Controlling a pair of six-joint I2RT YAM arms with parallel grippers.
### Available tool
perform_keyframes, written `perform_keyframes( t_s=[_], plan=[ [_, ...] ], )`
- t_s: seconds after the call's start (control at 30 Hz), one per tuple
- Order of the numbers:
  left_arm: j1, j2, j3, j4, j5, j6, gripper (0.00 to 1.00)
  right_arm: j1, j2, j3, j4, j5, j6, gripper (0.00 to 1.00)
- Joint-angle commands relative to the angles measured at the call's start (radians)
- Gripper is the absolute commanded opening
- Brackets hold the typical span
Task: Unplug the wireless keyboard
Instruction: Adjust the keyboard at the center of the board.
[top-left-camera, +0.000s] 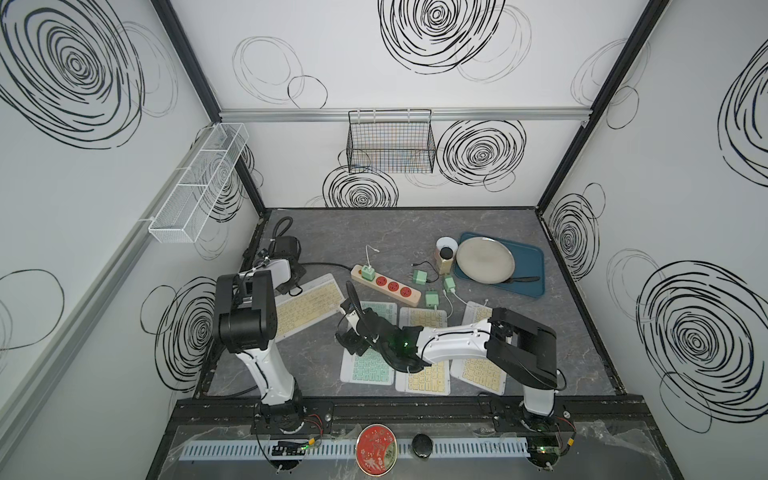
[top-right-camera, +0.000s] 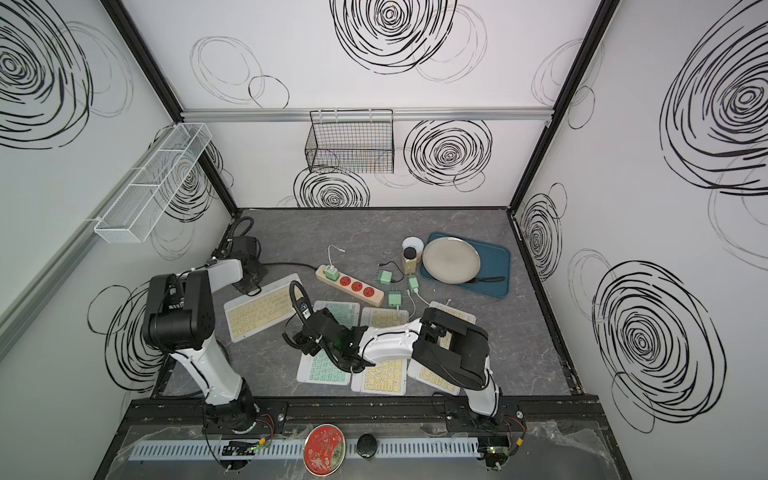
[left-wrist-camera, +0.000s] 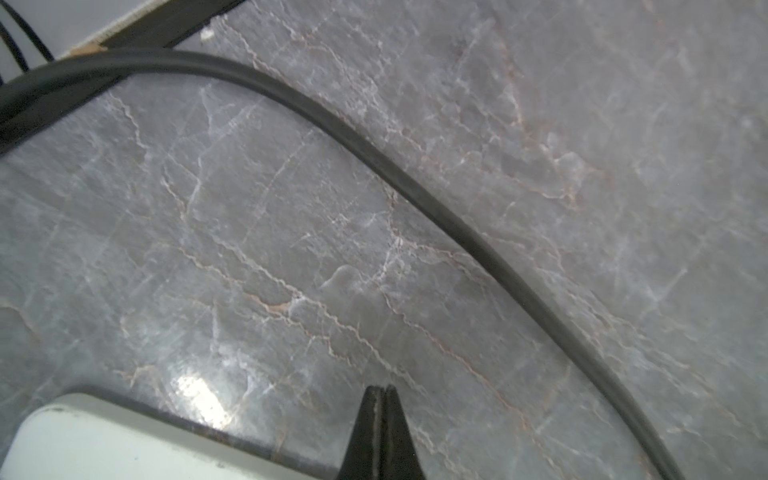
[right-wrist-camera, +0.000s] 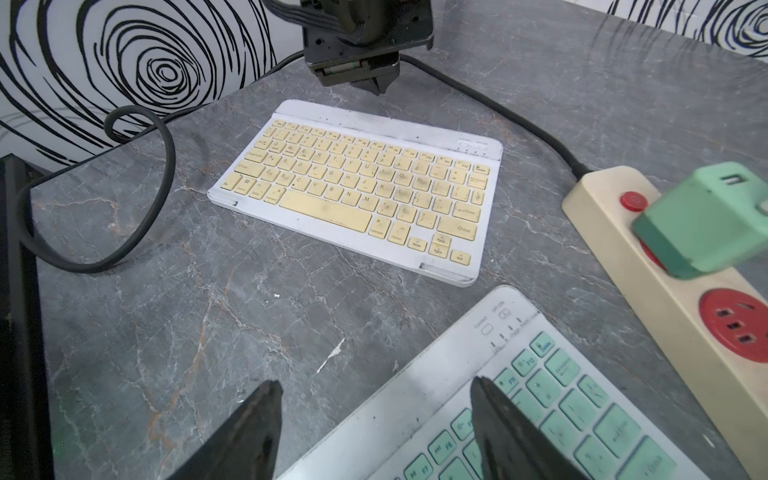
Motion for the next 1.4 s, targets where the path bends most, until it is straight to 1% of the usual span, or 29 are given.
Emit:
perform_keyframes(
  t_s=[0.0,0.1,0.2,0.3,0.5,0.7,0.97,1.1,1.23,1.37],
  plan=[
    [-0.001,0.01,0.013,-0.092,-0.045,0.022,0.0,0.015,-0.019,-0.009,0.029,0.017,0.015,0.75],
    [0.002,0.011,-0.004,-0.095,-0.022,0.022,0.0,0.017,-0.018,0.0,0.026,0.016,0.015,0.75],
    [0.005,0.02,0.0,-0.144,-0.006,0.031,0.0,0.017,-0.018,0.005,0.025,0.016,0.012,0.74],
    [0.004,0.0,-0.04,-0.139,0.024,0.04,0.0,0.019,-0.001,0.021,0.017,0.013,0.014,0.75],
    [-0.006,-0.073,-0.152,-0.092,0.086,0.048,0.0,0.011,0.143,0.152,-0.085,0.012,0.07,0.75],
    [-0.033,-0.117,-0.205,-0.082,0.069,0.035,0.0,-0.033,0.249,0.258,-0.172,-0.021,0.131,0.73],
    [-0.048,-0.172,-0.262,-0.062,0.072,0.02,0.0,-0.079,0.31,0.306,-0.217,-0.016,0.147,0.72],
    [-0.082,-0.222,-0.321,-0.053,0.061,-0.004,0.0,-0.109,0.337,0.338,-0.24,-0.006,0.147,0.72],
    [-0.138,-0.281,-0.392,-0.038,0.073,-0.036,0.0,-0.142,0.348,0.352,-0.234,-0.033,0.146,0.72],
    [-0.19,-0.327,-0.434,-0.031,0.068,-0.062,0.0,-0.161,0.359,0.376,-0.236,-0.049,0.142,0.72]
  ],
)
